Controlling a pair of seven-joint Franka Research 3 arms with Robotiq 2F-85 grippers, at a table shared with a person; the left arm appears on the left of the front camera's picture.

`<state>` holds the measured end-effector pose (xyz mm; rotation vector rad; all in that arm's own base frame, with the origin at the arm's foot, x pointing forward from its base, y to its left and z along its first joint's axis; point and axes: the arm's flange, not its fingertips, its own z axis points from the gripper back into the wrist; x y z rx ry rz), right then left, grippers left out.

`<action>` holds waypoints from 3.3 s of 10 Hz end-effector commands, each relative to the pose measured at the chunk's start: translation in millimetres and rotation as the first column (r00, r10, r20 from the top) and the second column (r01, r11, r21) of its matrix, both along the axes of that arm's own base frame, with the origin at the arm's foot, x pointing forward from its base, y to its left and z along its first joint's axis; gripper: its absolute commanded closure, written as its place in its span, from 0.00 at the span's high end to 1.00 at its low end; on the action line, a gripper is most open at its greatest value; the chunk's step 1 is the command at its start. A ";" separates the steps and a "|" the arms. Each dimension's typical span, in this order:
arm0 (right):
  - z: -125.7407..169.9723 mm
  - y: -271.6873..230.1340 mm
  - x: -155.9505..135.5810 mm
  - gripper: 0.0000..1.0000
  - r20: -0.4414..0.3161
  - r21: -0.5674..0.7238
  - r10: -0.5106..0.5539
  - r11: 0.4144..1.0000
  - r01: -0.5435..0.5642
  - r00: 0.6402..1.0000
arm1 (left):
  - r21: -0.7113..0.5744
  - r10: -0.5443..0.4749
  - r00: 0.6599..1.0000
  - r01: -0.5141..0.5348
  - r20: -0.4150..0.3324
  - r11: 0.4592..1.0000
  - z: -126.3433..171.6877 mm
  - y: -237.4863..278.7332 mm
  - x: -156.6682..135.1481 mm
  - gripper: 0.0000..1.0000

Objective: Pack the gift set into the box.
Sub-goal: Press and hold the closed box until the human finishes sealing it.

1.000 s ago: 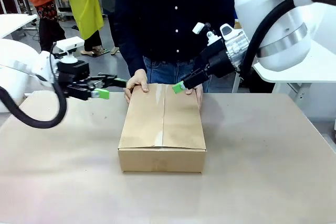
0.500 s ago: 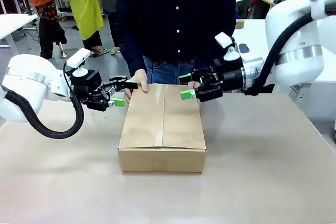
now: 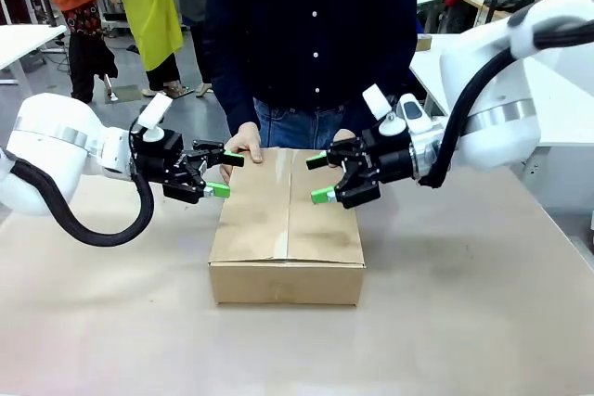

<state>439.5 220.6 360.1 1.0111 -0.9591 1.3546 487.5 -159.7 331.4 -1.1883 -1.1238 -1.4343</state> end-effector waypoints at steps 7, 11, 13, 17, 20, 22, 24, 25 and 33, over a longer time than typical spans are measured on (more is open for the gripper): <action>-54.2 -18.5 32.6 1.00 -0.073 -0.115 -0.158 0.982 0.149 0.985 | 0.206 0.051 0.999 -0.053 0.017 0.977 -29.3 -32.4 -5.7 1.00; -55.0 -23.7 31.1 1.00 -0.068 -0.103 -0.137 0.986 0.129 0.988 | 0.194 0.058 0.998 -0.061 0.022 0.979 -31.3 -30.6 -5.7 1.00; -55.0 -23.7 31.1 1.00 -0.068 -0.103 -0.137 0.986 0.129 0.988 | 0.194 0.058 0.998 -0.061 0.022 0.979 -31.3 -30.6 -5.7 1.00; -55.0 -23.7 31.1 1.00 -0.068 -0.103 -0.137 0.986 0.129 0.988 | 0.194 0.058 0.998 -0.061 0.022 0.979 -31.3 -30.6 -5.7 1.00; -55.0 -23.7 31.1 1.00 -0.068 -0.103 -0.137 0.986 0.129 0.988 | 0.194 0.058 0.998 -0.061 0.022 0.979 -31.3 -30.6 -5.7 1.00; -55.0 -23.7 31.1 1.00 -0.068 -0.103 -0.137 0.986 0.129 0.988 | 0.194 0.058 0.998 -0.061 0.022 0.979 -31.3 -30.6 -5.7 1.00; -55.0 -23.7 31.1 1.00 -0.068 -0.103 -0.137 0.986 0.129 0.988 | 0.194 0.058 0.998 -0.061 0.022 0.979 -31.3 -30.6 -5.7 1.00; -55.0 -23.7 31.1 1.00 -0.068 -0.103 -0.137 0.986 0.129 0.988 | 0.194 0.058 0.998 -0.061 0.022 0.979 -31.3 -30.6 -5.7 1.00; -55.0 -23.7 31.1 1.00 -0.068 -0.103 -0.137 0.986 0.129 0.988 | 0.194 0.058 0.998 -0.061 0.022 0.979 -31.3 -30.6 -5.7 1.00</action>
